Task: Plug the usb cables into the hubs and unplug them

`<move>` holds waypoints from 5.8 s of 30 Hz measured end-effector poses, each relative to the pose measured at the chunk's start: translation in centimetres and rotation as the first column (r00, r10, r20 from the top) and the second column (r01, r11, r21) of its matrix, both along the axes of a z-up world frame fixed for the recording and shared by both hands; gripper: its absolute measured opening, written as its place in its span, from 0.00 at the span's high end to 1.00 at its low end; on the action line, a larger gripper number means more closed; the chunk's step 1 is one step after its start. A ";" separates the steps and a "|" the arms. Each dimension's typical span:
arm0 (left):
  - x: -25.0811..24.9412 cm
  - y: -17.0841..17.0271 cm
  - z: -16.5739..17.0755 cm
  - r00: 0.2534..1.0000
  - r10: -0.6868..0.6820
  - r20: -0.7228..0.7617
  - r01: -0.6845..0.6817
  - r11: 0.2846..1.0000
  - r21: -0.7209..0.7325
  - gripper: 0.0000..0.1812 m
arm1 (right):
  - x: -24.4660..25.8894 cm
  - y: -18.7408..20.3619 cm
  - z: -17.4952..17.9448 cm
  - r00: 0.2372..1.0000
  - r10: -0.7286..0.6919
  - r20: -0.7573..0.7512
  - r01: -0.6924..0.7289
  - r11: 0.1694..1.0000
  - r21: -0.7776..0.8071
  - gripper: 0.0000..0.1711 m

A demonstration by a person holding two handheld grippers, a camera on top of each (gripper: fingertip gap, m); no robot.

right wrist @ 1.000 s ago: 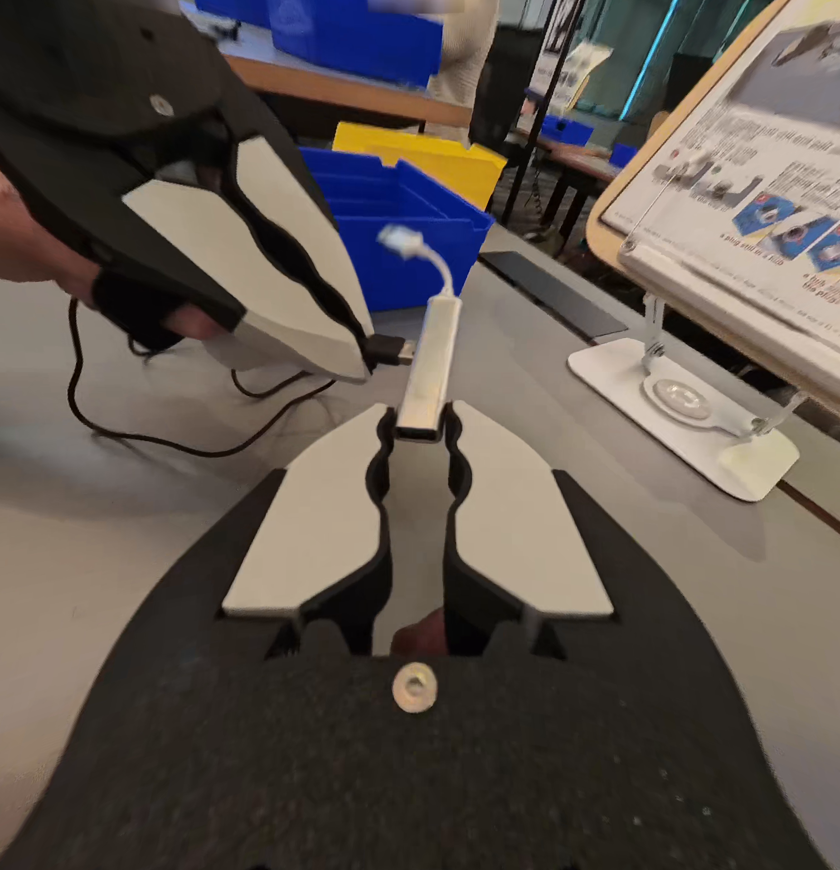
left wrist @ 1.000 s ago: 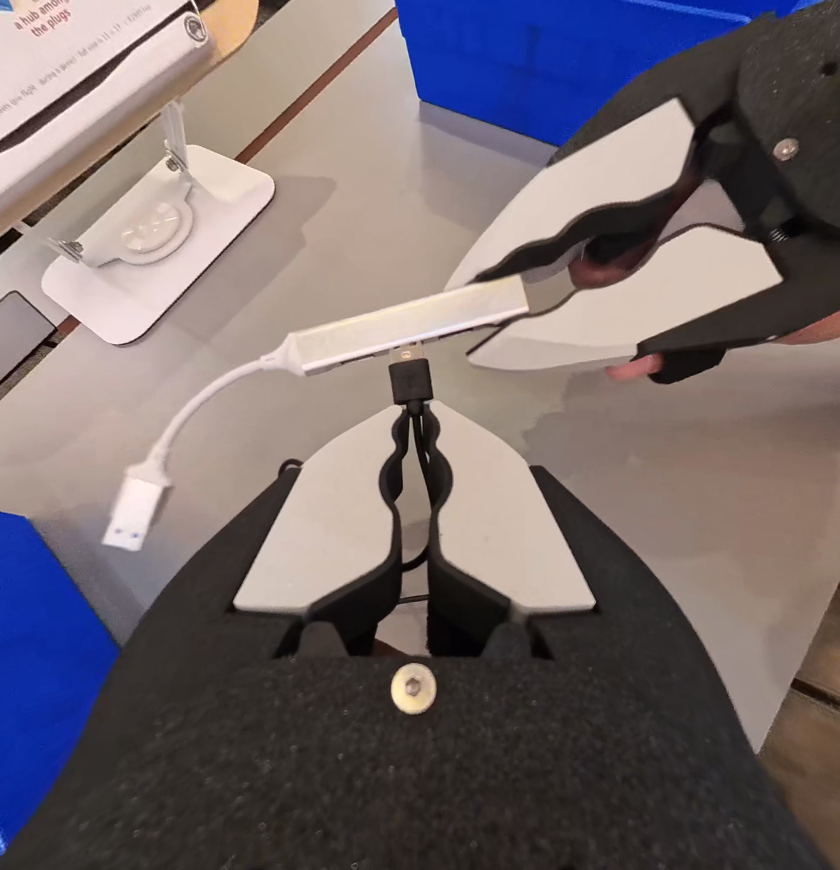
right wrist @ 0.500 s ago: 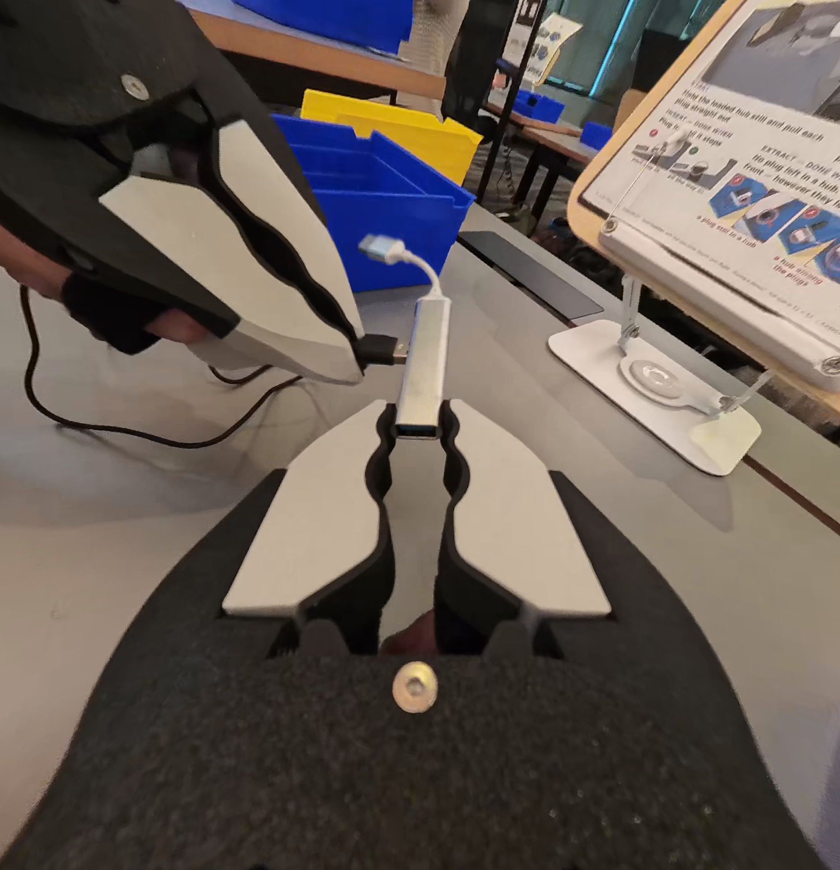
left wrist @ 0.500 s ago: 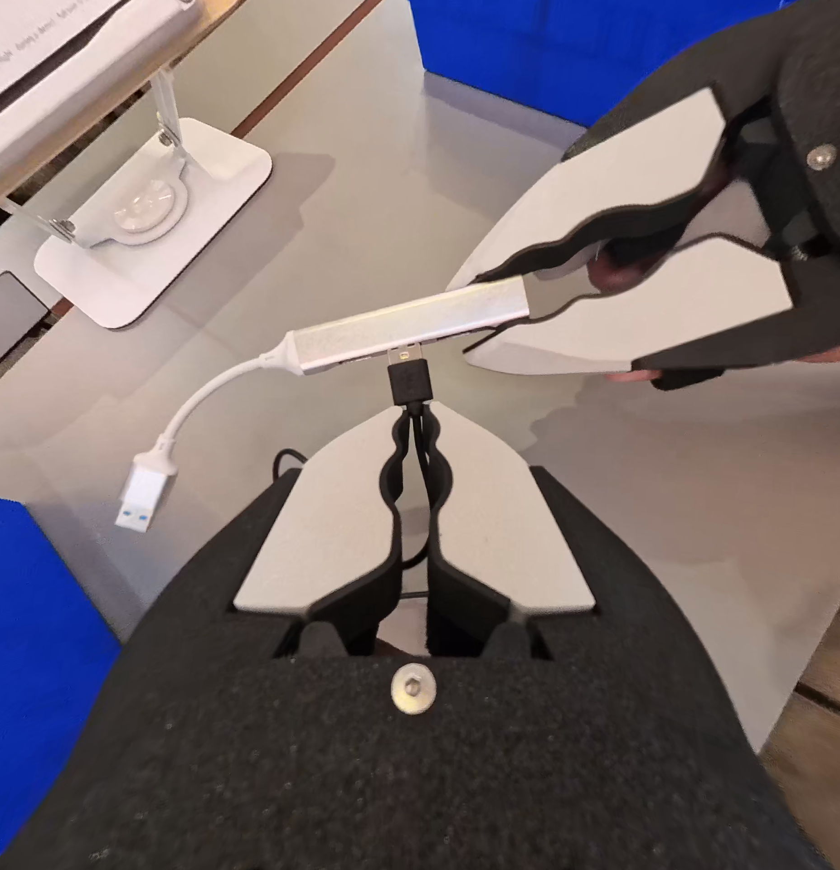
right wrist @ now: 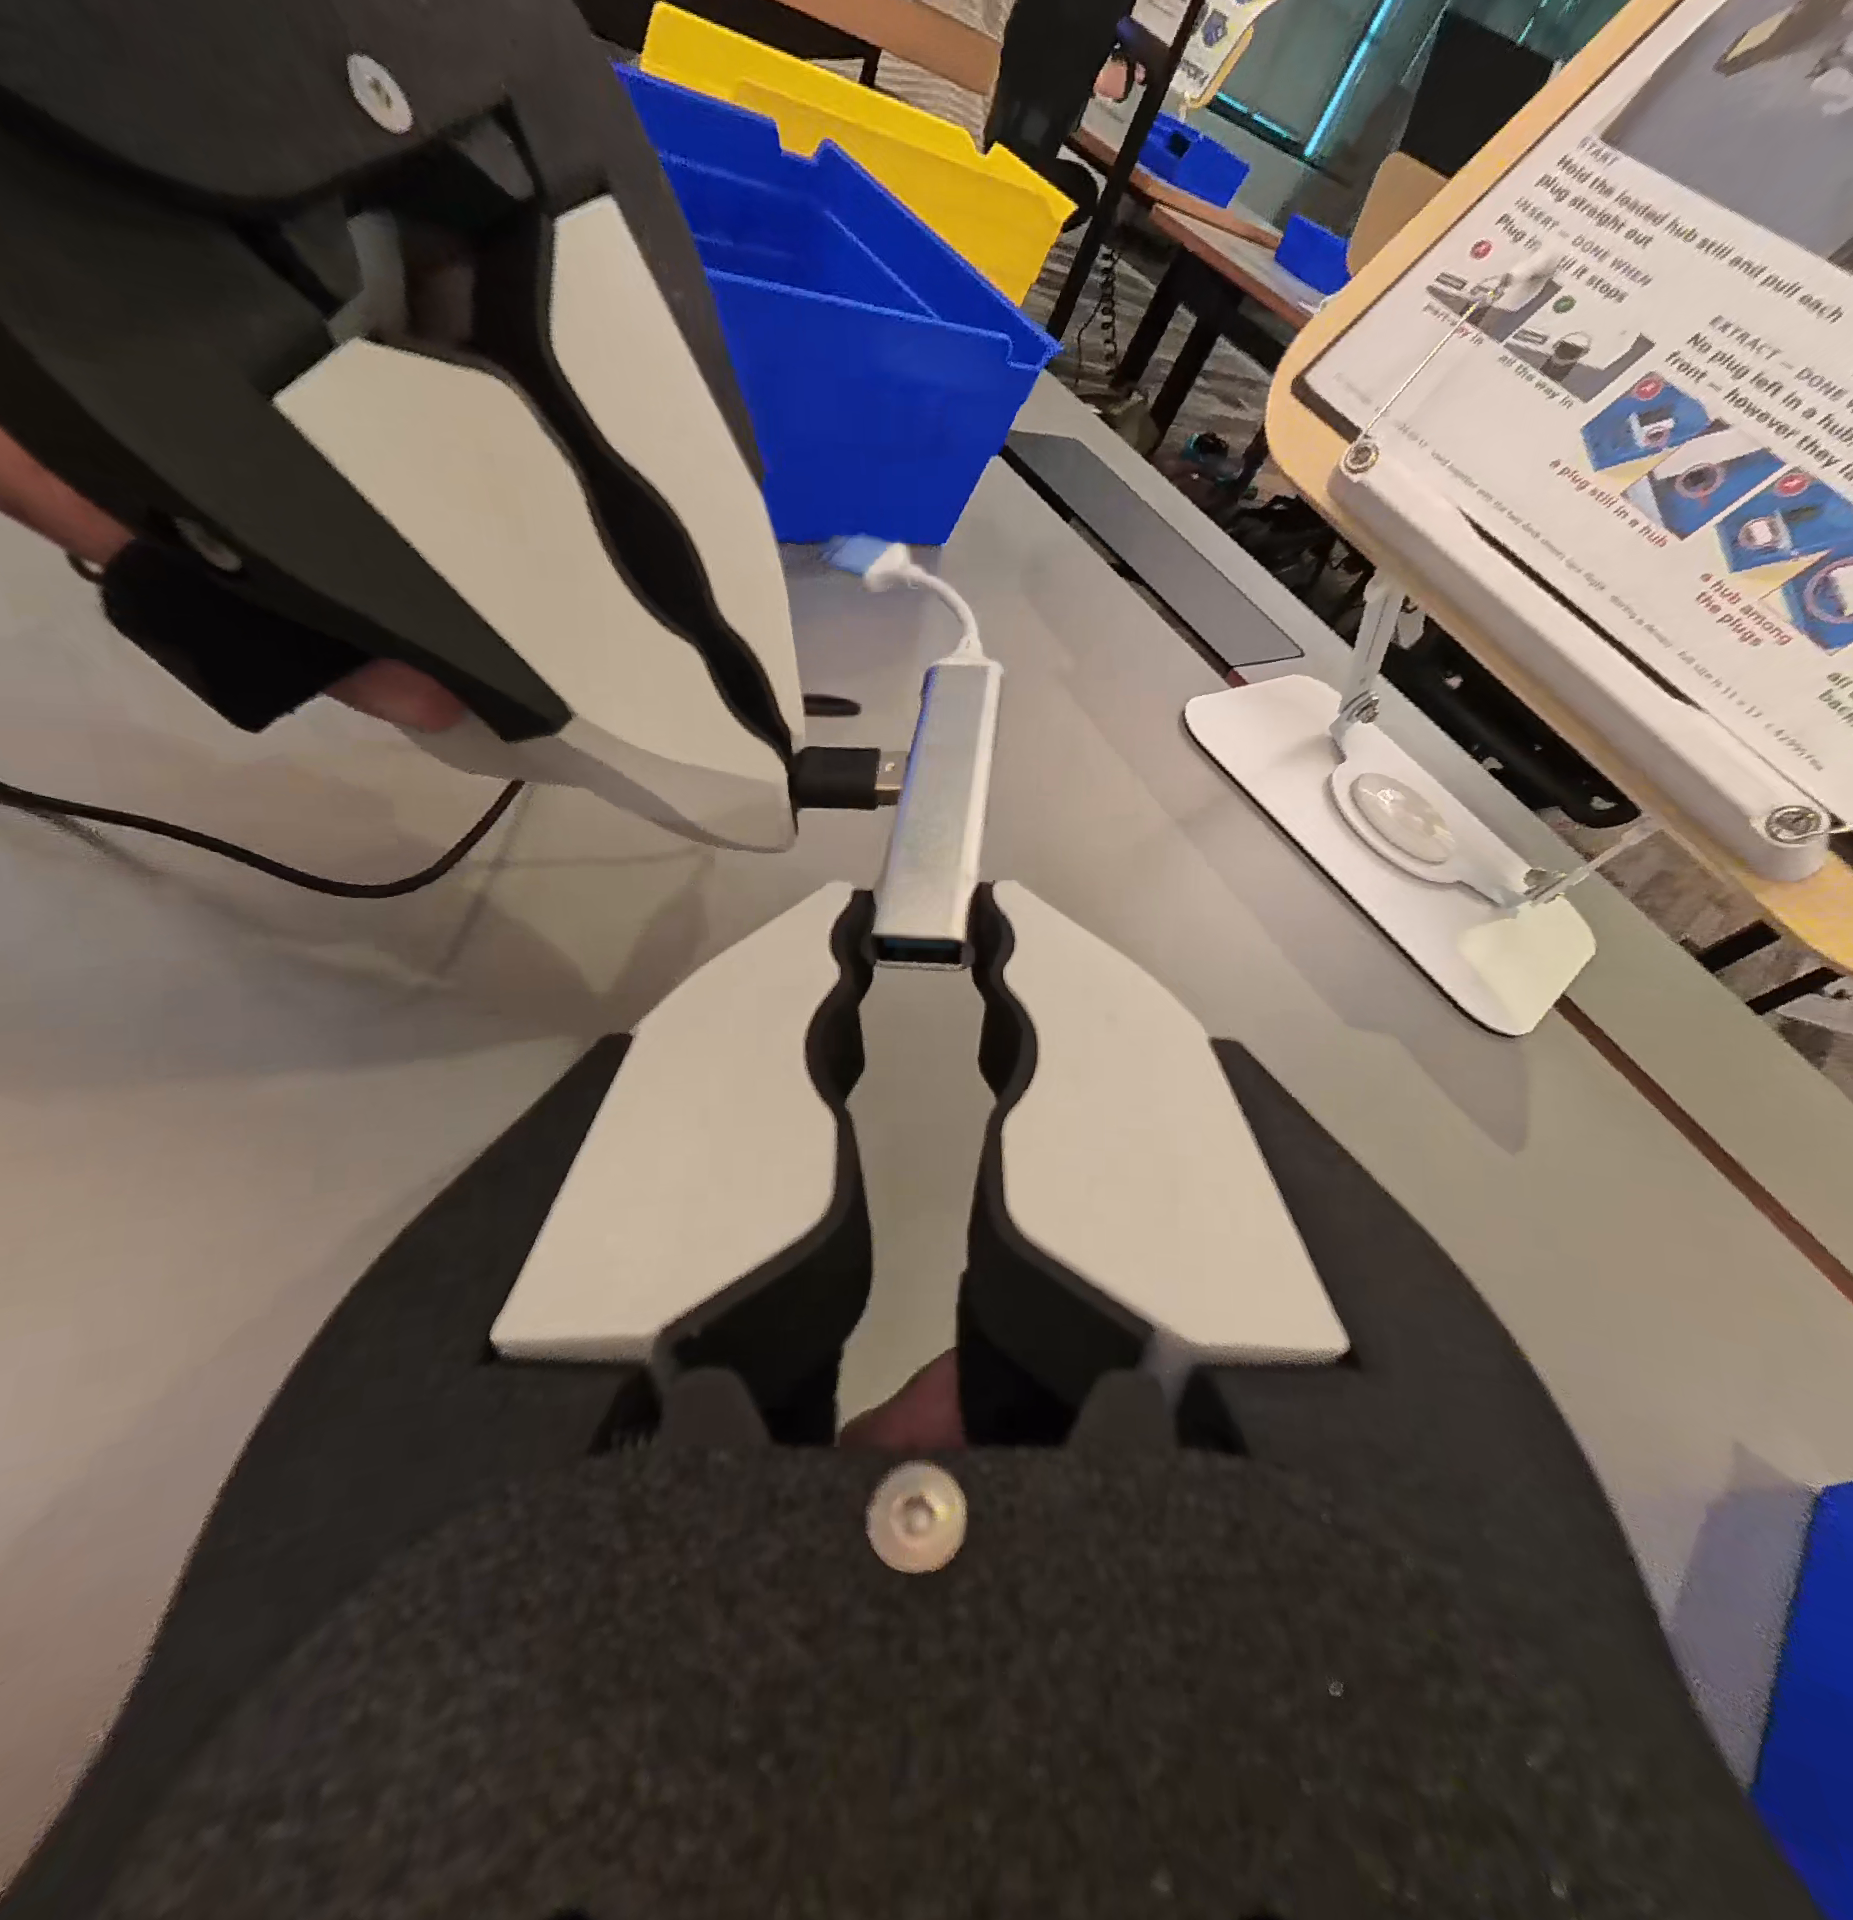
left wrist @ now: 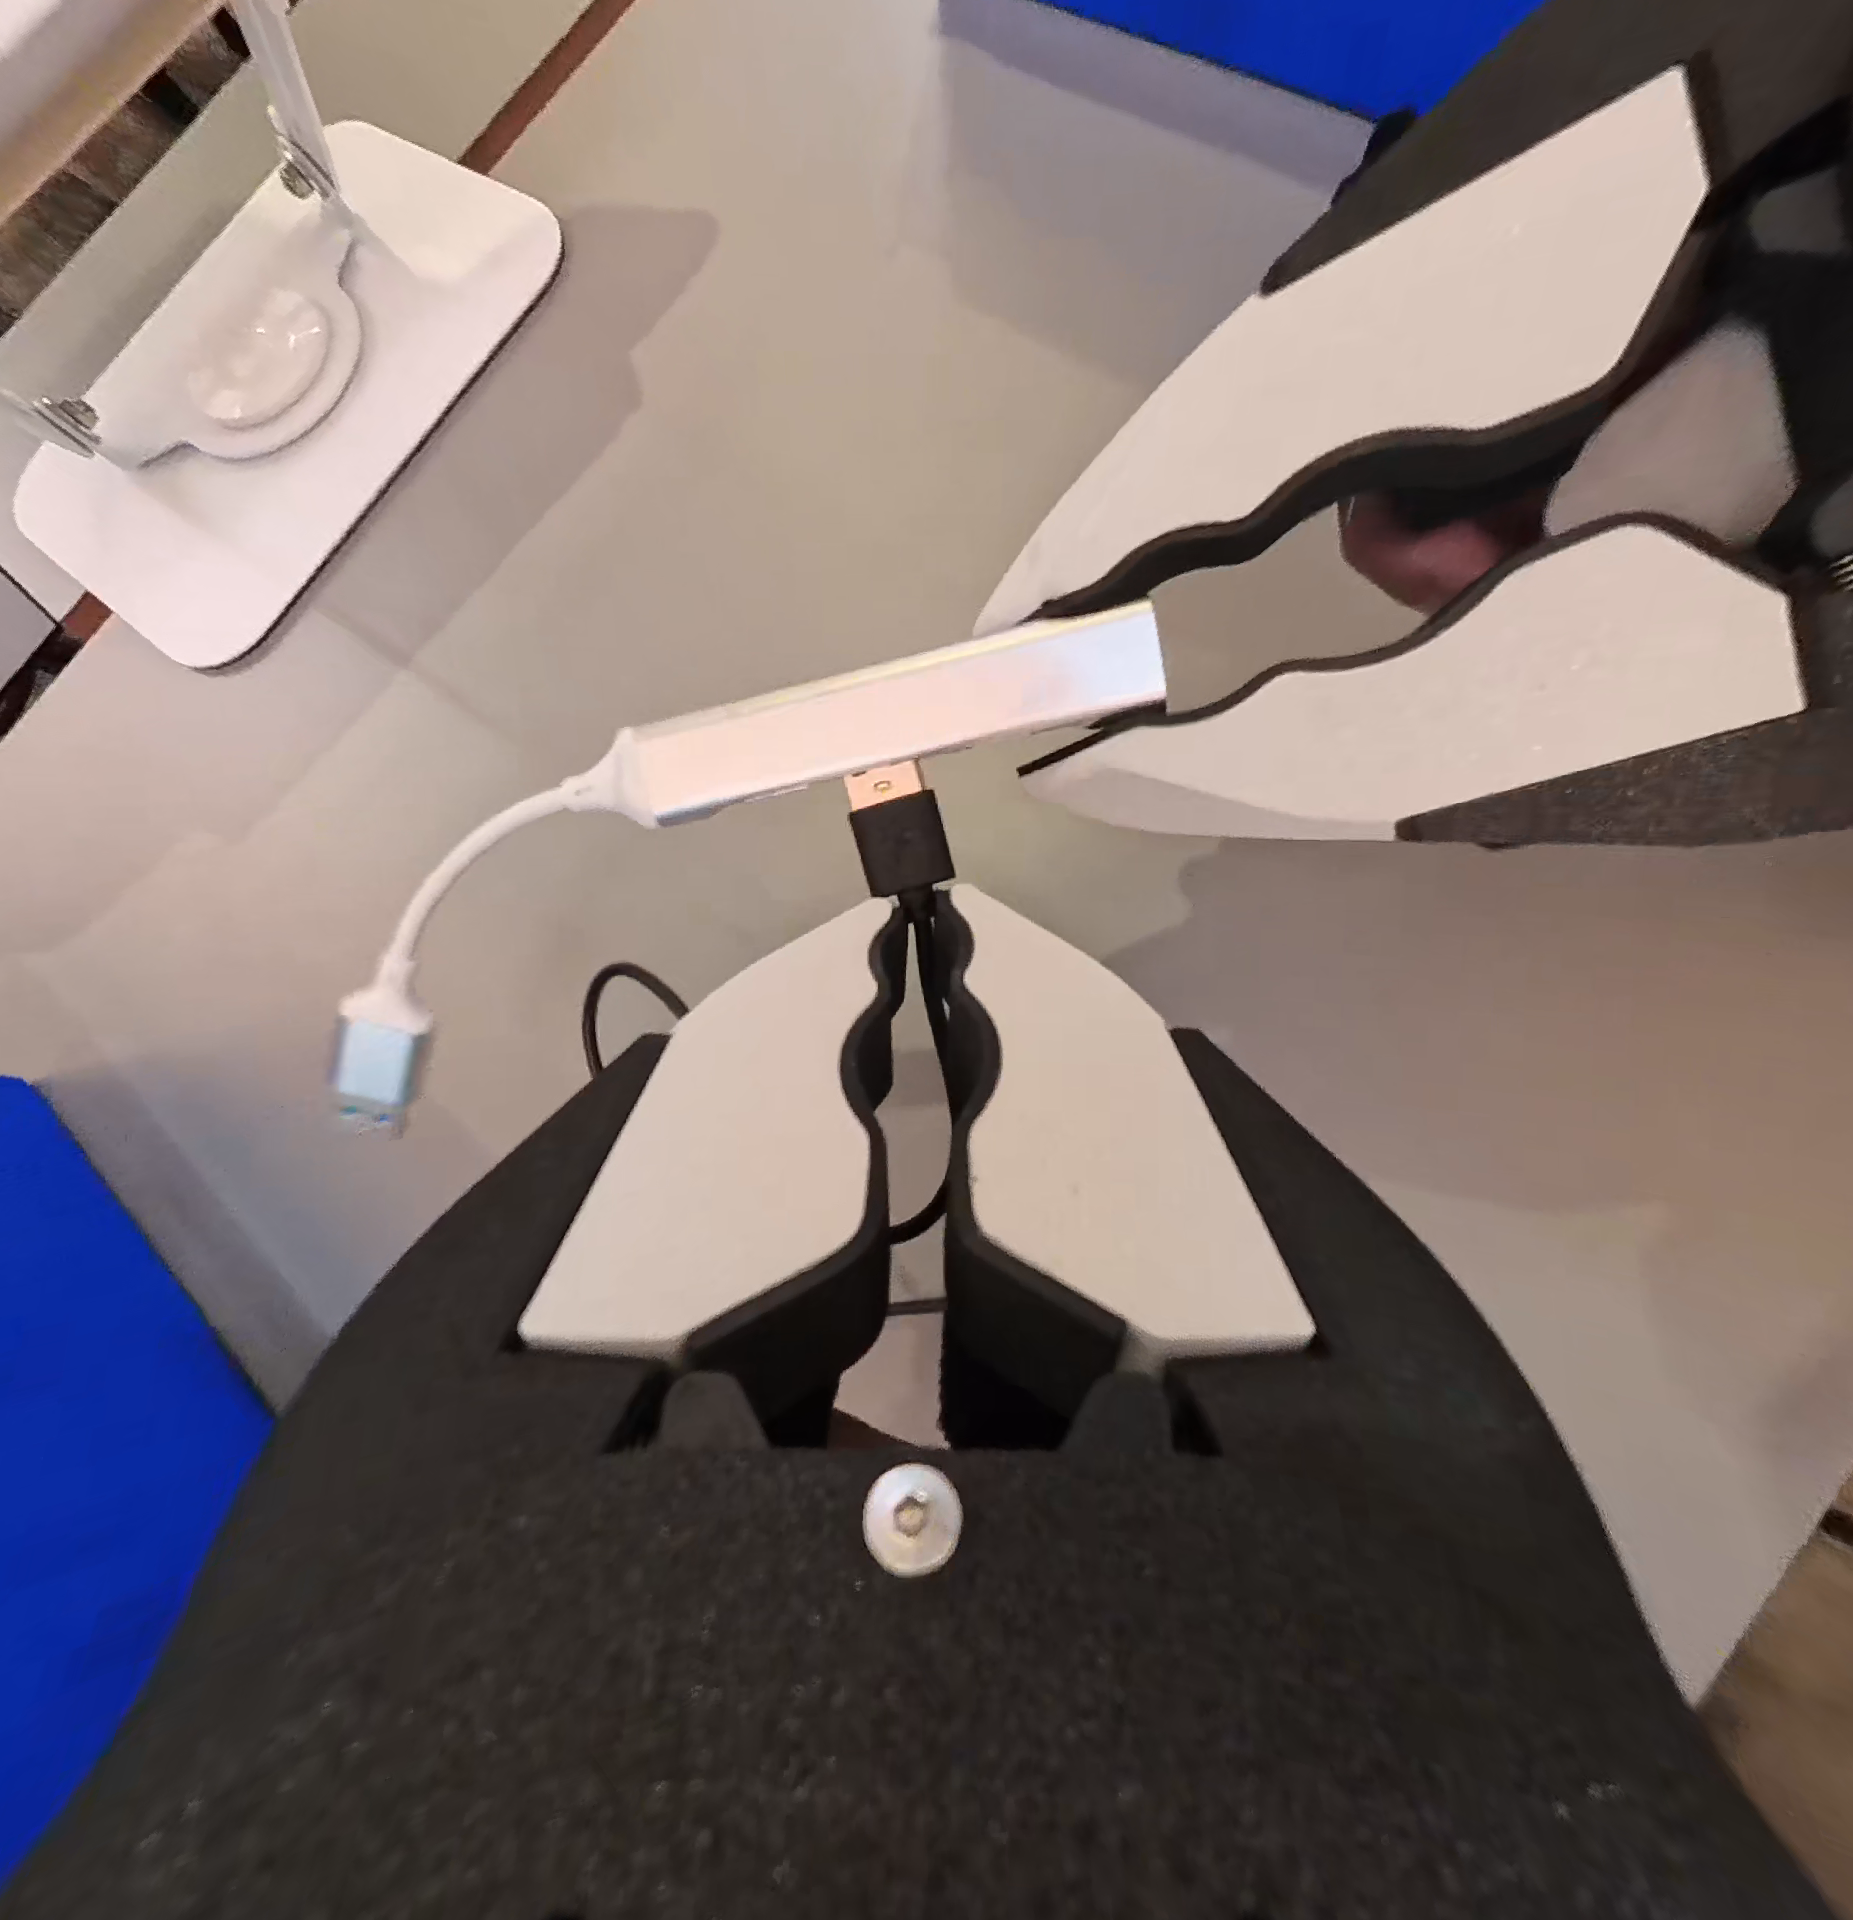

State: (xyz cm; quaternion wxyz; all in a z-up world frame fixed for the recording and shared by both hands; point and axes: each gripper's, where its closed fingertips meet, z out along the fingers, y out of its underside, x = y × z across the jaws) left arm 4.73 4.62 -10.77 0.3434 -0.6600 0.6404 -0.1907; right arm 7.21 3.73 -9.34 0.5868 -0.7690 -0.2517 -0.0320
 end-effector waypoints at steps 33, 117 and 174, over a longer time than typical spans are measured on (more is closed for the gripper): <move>-0.3 -1.0 0.9 0.999 -0.048 0.006 0.048 0.999 -0.012 0.98 | -0.4 -0.4 1.1 0.992 0.066 -0.110 -0.059 0.996 0.062 0.89; -5.9 -4.9 10.9 0.814 0.058 0.577 -0.042 0.998 -0.041 0.75 | 23.0 -5.4 15.2 0.886 -0.455 -0.091 0.463 0.874 0.146 0.90; -8.4 1.7 -1.6 0.872 0.274 0.406 -0.226 0.960 -0.165 0.76 | 26.1 -4.4 17.3 0.756 -0.582 0.301 0.612 0.791 -0.005 0.99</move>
